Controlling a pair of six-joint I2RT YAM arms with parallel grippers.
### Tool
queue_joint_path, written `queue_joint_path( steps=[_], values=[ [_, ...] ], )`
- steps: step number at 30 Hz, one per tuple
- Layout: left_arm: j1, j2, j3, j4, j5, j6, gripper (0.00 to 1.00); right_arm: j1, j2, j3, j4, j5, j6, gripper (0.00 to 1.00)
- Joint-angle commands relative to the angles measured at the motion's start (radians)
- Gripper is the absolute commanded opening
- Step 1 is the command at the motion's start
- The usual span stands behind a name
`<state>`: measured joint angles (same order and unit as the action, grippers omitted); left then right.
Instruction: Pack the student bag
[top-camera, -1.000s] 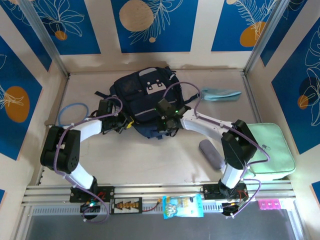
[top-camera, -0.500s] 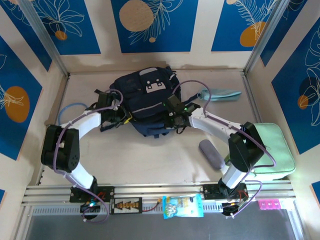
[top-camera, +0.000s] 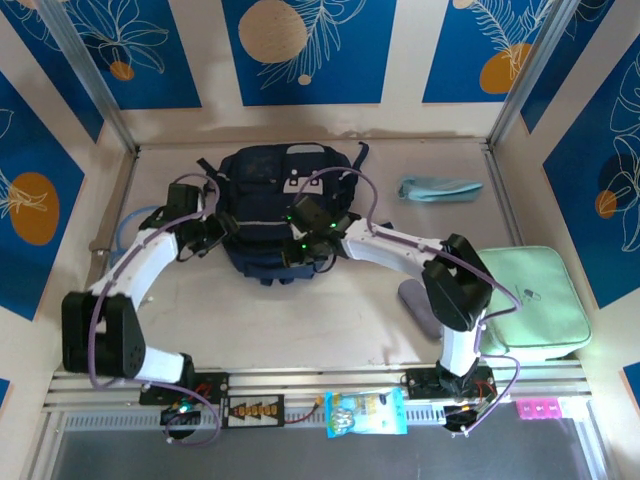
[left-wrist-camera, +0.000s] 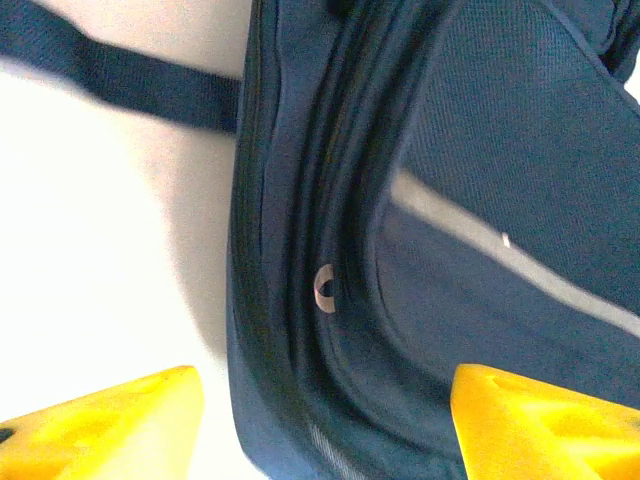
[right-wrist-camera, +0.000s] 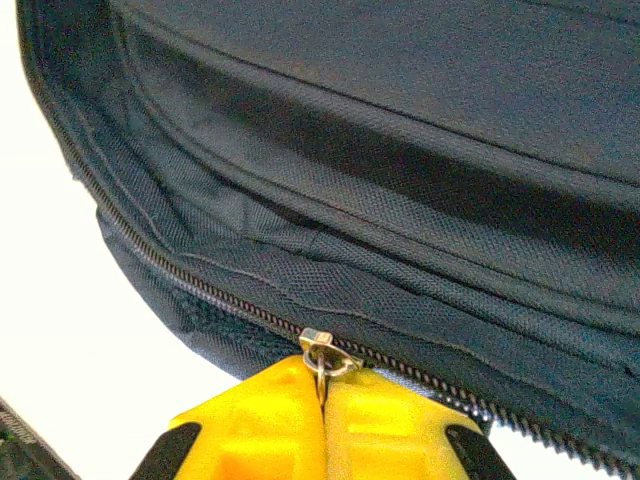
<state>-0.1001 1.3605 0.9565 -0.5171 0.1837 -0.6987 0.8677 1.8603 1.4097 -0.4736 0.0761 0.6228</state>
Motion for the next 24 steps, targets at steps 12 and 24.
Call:
queue_joint_path(
  steps=[12,24],
  values=[
    [-0.026,-0.160,-0.094,-0.049,0.100,-0.276,0.59,0.039,0.139,0.150,0.088,-0.123,0.012,0.00],
    [-0.131,-0.066,-0.064,-0.007,0.043,-0.385,0.55,0.041,0.129,0.137,0.090,-0.125,0.018,0.00]
  ],
)
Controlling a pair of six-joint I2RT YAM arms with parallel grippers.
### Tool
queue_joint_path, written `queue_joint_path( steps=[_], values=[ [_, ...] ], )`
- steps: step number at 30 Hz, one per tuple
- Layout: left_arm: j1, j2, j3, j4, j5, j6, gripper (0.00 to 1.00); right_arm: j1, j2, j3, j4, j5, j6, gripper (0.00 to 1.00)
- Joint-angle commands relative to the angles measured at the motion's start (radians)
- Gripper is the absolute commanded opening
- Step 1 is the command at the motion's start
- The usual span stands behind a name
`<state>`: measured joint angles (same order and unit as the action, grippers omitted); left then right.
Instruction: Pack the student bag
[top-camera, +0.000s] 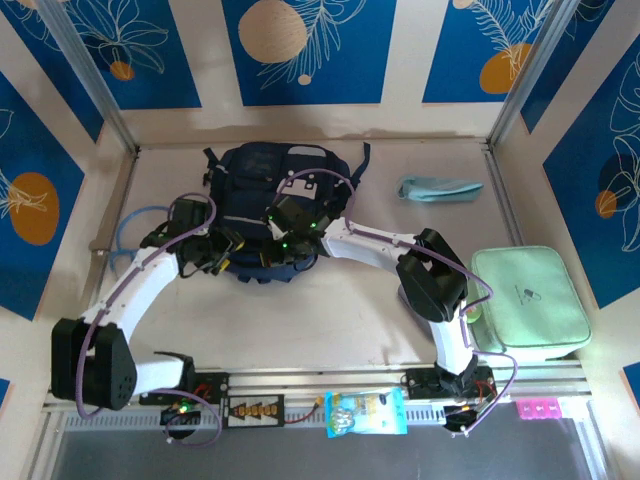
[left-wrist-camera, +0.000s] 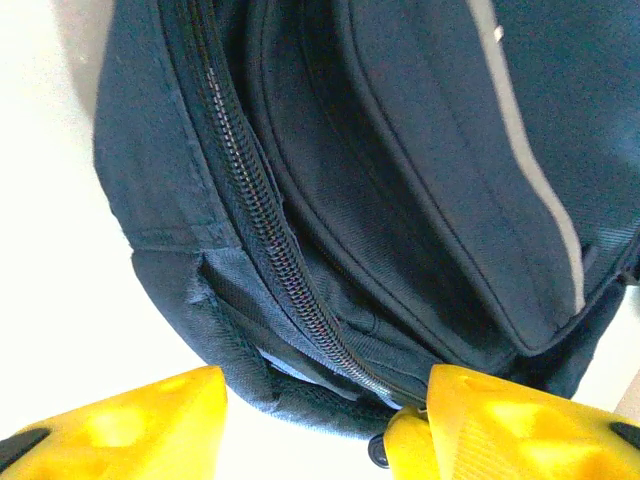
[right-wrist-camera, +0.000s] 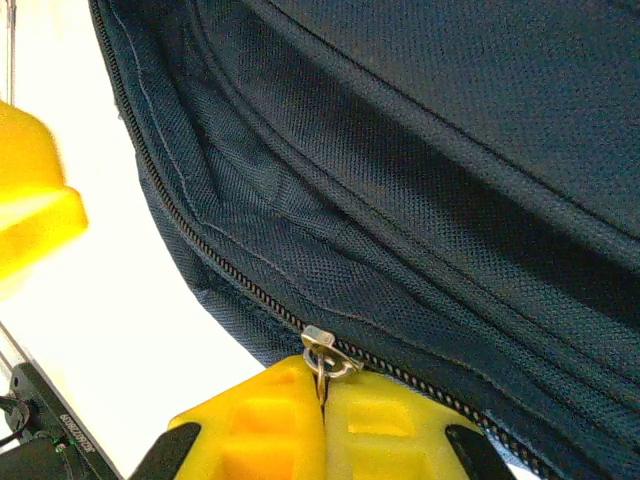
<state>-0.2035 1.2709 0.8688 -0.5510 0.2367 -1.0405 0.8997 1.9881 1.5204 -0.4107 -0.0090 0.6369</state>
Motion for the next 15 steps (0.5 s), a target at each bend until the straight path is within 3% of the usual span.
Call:
queue_joint_path(
  steps=[1,8,15],
  values=[
    [-0.040,0.033,0.026,0.031,-0.021,-0.050,0.55,0.009,-0.002,0.023,0.031,-0.042,0.003,0.00],
    [-0.077,0.120,0.018,0.126,-0.018,-0.038,0.53,0.014,-0.011,0.010,0.027,-0.036,-0.015,0.00],
    [-0.085,0.203,0.019,0.149,-0.008,-0.016,0.38,0.031,-0.022,-0.016,0.008,0.000,-0.032,0.00]
  ],
)
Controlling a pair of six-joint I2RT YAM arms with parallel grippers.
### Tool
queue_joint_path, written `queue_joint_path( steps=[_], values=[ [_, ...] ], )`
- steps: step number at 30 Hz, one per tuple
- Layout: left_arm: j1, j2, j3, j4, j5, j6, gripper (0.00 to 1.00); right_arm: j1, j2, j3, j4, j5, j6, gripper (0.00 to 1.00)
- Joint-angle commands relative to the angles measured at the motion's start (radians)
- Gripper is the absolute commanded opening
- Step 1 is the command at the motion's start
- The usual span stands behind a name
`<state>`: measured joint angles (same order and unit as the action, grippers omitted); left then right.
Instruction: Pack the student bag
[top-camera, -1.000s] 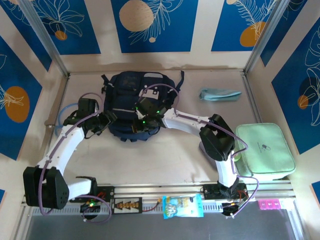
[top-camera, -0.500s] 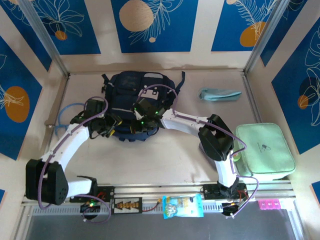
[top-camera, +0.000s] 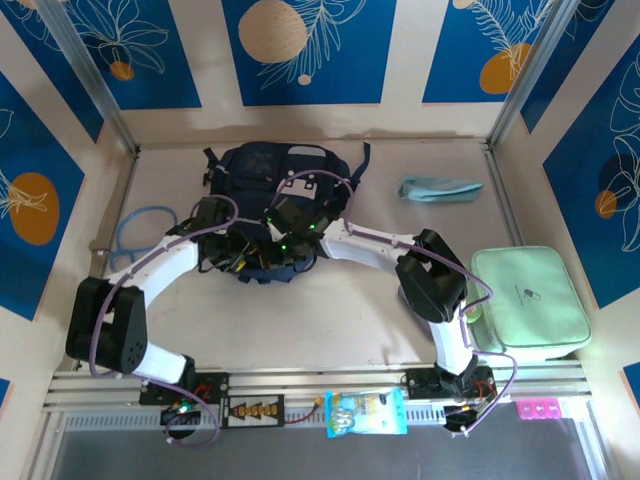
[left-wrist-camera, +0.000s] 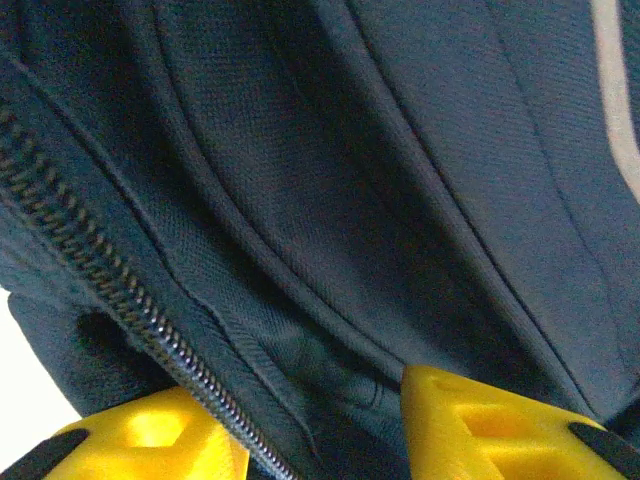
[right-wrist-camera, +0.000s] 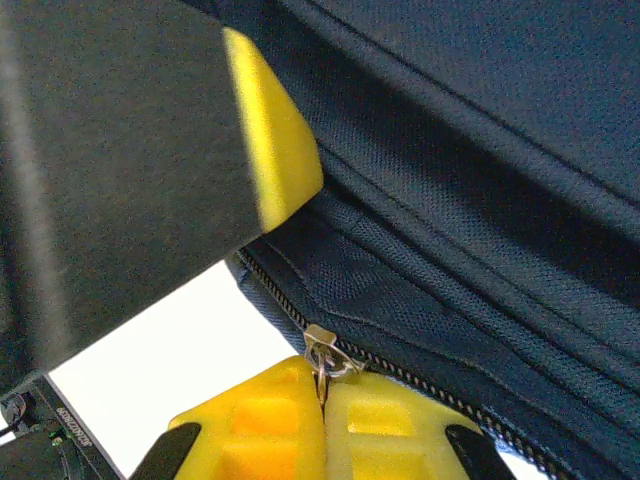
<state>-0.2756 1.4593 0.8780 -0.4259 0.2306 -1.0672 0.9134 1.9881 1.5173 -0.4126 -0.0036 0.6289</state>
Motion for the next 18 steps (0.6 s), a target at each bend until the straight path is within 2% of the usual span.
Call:
queue_joint_path(
  steps=[1,3,6,11,18],
  values=[
    [-0.014,0.017,0.006,0.024,-0.002,0.011,0.33,0.019,-0.026,-0.019,0.007,0.005,-0.022,0.00],
    [-0.013,0.016,0.002,0.024,-0.003,0.018,0.29,0.021,-0.034,-0.031,-0.005,0.031,-0.020,0.00],
    [-0.013,0.005,0.003,0.016,-0.019,0.034,0.17,0.023,-0.045,-0.042,-0.040,0.083,-0.015,0.00],
    [-0.010,-0.020,0.028,-0.033,-0.065,0.070,0.05,0.018,-0.102,-0.094,-0.089,0.179,-0.039,0.00],
    [-0.010,-0.066,0.070,-0.089,-0.097,0.102,0.00,-0.009,-0.194,-0.174,-0.173,0.381,-0.008,0.00]
  ],
)
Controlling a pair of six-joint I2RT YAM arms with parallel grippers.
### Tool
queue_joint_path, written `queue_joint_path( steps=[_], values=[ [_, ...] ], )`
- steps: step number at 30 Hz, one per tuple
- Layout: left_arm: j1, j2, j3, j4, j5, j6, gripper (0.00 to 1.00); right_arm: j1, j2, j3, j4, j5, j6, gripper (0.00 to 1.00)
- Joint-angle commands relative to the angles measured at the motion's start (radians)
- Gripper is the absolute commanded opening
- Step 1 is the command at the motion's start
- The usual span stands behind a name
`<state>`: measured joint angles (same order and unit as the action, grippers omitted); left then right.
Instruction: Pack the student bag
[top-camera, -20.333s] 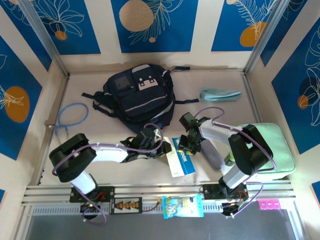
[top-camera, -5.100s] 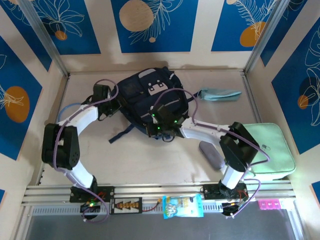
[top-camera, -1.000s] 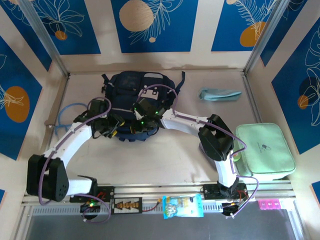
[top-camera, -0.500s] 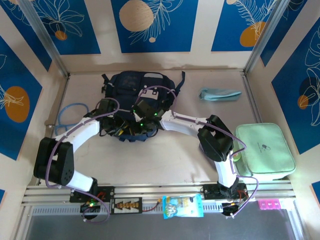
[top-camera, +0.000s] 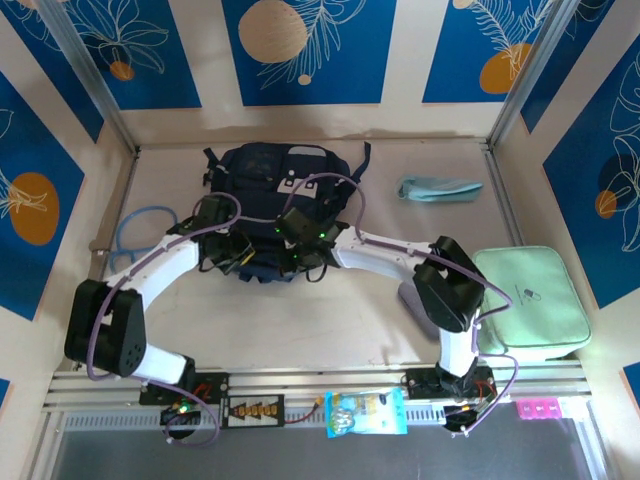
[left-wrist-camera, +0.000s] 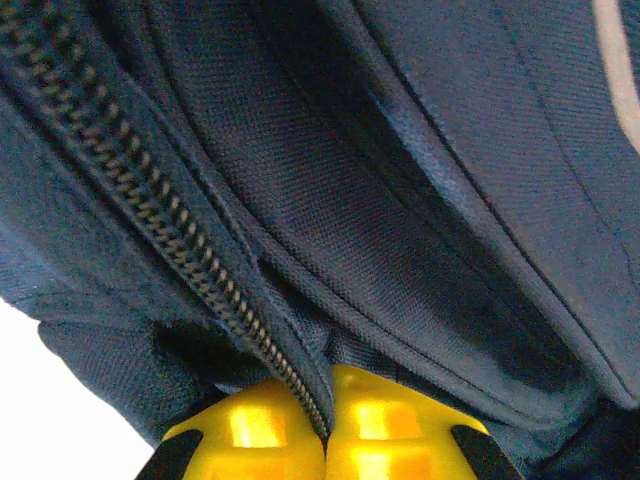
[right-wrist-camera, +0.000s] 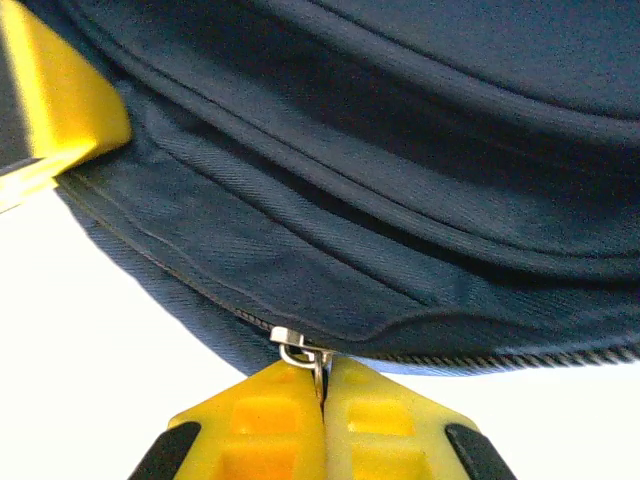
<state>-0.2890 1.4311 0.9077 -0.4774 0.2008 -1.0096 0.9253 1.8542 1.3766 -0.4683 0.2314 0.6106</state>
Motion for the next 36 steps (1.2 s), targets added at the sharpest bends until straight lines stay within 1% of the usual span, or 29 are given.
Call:
queue_joint_path(
  steps=[1,3,6,11,15,20,23,27,32,36],
  values=[
    [0.004,-0.041,0.042,-0.042,-0.071,0.046,0.00,-0.024,-0.071,-0.040,-0.128,0.169,0.018,0.00],
    [0.005,-0.050,0.045,-0.057,-0.081,0.052,0.00,-0.038,-0.086,-0.057,-0.144,0.212,0.042,0.00],
    [0.007,-0.060,0.048,-0.076,-0.093,0.060,0.00,-0.069,-0.093,-0.069,-0.166,0.242,0.079,0.00],
    [0.008,-0.070,0.046,-0.081,-0.091,0.065,0.00,-0.116,-0.114,-0.097,-0.151,0.236,0.097,0.00],
    [0.009,-0.073,0.042,-0.084,-0.095,0.066,0.00,-0.151,-0.119,-0.095,-0.169,0.261,0.117,0.00],
    [0.010,-0.077,0.039,-0.081,-0.086,0.070,0.00,-0.205,-0.111,-0.091,-0.136,0.219,0.087,0.00],
    [0.010,-0.082,0.039,-0.085,-0.084,0.080,0.00,-0.250,-0.088,-0.065,-0.118,0.168,0.057,0.00],
    [0.014,-0.088,0.040,-0.109,-0.092,0.109,0.00,-0.296,-0.050,-0.022,-0.081,0.107,-0.009,0.00],
    [0.021,-0.090,0.040,-0.146,-0.072,0.161,0.00,-0.341,0.002,0.022,-0.057,0.079,-0.078,0.00],
    [0.031,-0.091,0.040,-0.179,-0.064,0.196,0.00,-0.380,0.034,0.035,-0.026,0.027,-0.150,0.00]
  ],
)
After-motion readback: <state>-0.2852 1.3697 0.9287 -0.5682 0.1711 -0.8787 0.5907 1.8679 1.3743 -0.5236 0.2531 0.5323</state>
